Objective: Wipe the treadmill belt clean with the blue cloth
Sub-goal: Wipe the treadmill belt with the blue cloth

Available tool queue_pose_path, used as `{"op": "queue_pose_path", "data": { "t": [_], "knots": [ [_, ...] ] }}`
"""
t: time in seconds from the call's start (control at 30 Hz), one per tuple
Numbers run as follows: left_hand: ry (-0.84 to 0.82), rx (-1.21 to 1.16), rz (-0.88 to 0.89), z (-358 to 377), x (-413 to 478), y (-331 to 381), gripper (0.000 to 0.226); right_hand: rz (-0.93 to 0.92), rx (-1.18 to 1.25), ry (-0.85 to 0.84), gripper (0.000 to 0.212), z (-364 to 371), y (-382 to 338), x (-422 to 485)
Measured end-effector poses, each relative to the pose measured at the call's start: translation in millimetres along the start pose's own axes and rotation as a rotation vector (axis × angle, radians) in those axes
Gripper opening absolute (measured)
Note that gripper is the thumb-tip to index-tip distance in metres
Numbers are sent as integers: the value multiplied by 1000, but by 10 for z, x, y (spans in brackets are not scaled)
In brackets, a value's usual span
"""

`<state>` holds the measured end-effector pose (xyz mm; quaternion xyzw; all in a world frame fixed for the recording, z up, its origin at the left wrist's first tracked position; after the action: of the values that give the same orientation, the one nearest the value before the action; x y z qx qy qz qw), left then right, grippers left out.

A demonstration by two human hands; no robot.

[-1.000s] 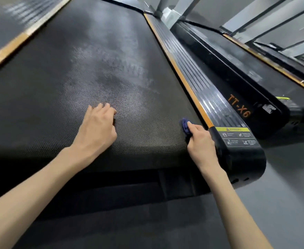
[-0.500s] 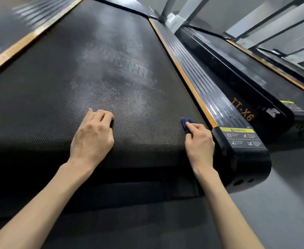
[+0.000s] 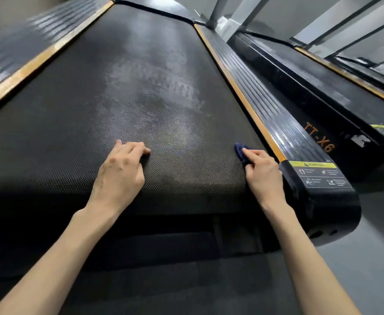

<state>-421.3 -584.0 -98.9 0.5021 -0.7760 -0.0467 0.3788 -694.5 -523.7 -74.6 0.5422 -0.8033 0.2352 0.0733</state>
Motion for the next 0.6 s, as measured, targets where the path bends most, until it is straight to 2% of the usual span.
{"op": "queue_pose_path", "data": {
  "t": [0.1,0.17,0.27,0.33,0.4,0.53,0.6],
  "knots": [
    [19,-44,-64,-7,15,-11,33,5,18,24,44,47,-255,-55],
    [46,-58,-107,-21,41,15,33,-158,121,54,45,175,-715,-220],
    [55,-58,-141,-48,64,69,33,-414,300,9,46,335,-1417,-507],
    [48,-61,-157,-79,66,81,34,-493,374,-21,49,344,-1561,-544],
    [28,-52,-145,-96,50,84,35,-429,374,-52,47,312,-1350,-442],
    [3,-70,-156,-100,43,34,38,-20,121,35,40,144,-429,-145],
    [14,-91,-211,-124,58,2,40,69,64,73,38,102,-360,-119]
  ]
}}
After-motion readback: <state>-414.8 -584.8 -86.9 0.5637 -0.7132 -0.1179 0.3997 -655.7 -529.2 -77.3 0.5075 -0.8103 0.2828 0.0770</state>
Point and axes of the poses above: each hand's wrist, its own x-axis towards the middle knuckle, its own z-axis out of the palm, y = z × x, the point moved 5 cm from there along x, towards the middle knuckle, and after that the axes turned 3 degrees about y, right-handed, at the moved point
